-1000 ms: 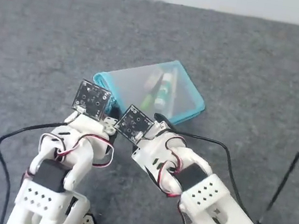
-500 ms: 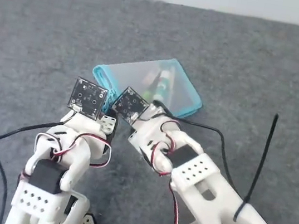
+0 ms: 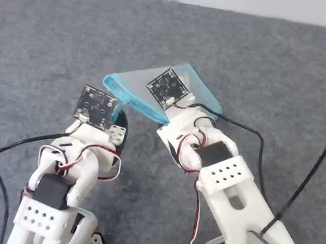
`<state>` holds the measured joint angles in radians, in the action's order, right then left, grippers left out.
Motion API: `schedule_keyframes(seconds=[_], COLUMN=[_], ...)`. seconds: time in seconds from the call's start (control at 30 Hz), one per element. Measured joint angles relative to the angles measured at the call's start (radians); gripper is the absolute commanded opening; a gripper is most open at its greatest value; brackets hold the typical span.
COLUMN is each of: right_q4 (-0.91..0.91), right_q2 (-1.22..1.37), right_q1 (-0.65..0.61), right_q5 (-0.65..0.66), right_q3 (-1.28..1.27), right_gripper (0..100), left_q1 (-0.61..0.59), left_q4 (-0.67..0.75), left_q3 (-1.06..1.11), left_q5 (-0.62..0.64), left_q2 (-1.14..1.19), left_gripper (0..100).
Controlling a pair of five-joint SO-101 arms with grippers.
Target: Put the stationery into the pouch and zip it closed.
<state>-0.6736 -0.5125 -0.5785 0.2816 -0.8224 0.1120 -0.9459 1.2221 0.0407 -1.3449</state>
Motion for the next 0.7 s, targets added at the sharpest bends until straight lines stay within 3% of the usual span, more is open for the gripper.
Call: schedule_keyframes(seconds=[0.43,0.7], right_q4=[-0.285,-0.325], right_q2=[-0.543,-0.628], right_q1=[-0.054,-0.057], right_q5=[0.101,0.132], right_q3=[-0.187,-0.216], right_gripper=[0.7,0.7], left_q1=[-0.114,-0.195], left_q4=[0.091,0.1], left_q3=[0.061,0.063], left_q5=[-0.003,-0.003], left_q2=[0.0,0.002], left_gripper=[1,1])
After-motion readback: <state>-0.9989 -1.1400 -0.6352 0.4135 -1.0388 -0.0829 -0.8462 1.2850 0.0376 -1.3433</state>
